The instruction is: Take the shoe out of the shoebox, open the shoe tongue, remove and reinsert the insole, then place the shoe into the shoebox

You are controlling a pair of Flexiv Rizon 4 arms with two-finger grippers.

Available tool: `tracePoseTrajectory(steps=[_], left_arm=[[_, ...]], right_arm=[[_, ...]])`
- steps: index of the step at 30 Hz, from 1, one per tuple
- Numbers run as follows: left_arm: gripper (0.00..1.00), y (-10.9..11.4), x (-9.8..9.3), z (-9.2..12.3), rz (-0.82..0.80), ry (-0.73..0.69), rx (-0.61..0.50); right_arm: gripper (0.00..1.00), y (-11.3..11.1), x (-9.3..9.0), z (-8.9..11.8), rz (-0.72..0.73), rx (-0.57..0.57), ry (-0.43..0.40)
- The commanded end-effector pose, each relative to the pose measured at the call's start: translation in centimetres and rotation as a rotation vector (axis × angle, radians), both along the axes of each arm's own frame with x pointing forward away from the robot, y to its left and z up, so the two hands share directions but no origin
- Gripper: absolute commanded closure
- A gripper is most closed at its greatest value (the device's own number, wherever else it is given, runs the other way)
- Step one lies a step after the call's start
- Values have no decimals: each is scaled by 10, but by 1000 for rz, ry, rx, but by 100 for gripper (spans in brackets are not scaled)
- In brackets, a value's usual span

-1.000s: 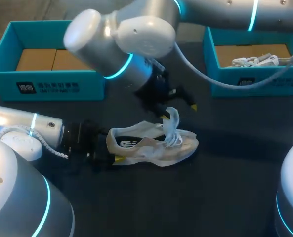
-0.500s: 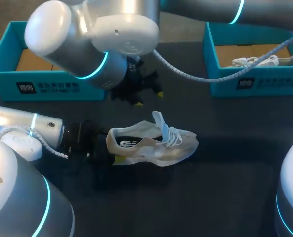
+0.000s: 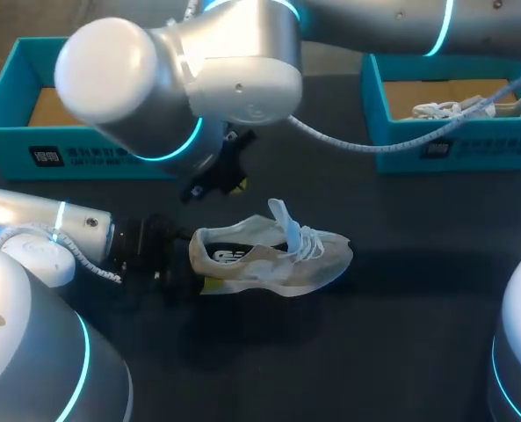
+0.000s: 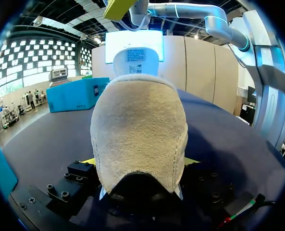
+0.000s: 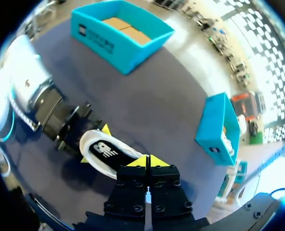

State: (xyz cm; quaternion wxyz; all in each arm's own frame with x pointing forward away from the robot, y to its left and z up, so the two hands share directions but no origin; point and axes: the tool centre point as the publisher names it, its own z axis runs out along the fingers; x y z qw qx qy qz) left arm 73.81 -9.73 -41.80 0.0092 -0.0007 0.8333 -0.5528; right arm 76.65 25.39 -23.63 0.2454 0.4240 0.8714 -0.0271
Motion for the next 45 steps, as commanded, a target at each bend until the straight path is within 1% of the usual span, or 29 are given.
tracePoseTrajectory(steps=[1,12,14,18,22,25,29,35,41,43,45], left_arm=[[100,2,0,-2,-1,0,3],[100,2,0,-2,-1,0,3],[100,2,0,-2,-1,0,3],[100,2,0,-2,-1,0,3],[100,2,0,-2,-1,0,3],[100,2,0,-2,-1,0,3],[100,2,0,-2,-1,0,3],[100,2,0,-2,-1,0,3],[100,2,0,-2,-1,0,3],[100,2,0,-2,-1,0,3],[100,2,0,-2,-1,0,3]], right_arm=[[100,-13,3,0,245,105,113],[100,-13,3,0,245,105,113],[100,-15,-1,-5,258,144,127],[100,-19,-11,-15,297,161,138],[100,-13,-19,-32,359,159,181],[100,-8,-22,-45,398,155,230],[100,-3,-23,-58,432,157,274],[100,-2,-21,-77,473,165,337],[100,-3,-21,-90,496,139,379],[100,-5,-22,-96,497,90,417],[100,-5,-22,-96,497,90,417]])
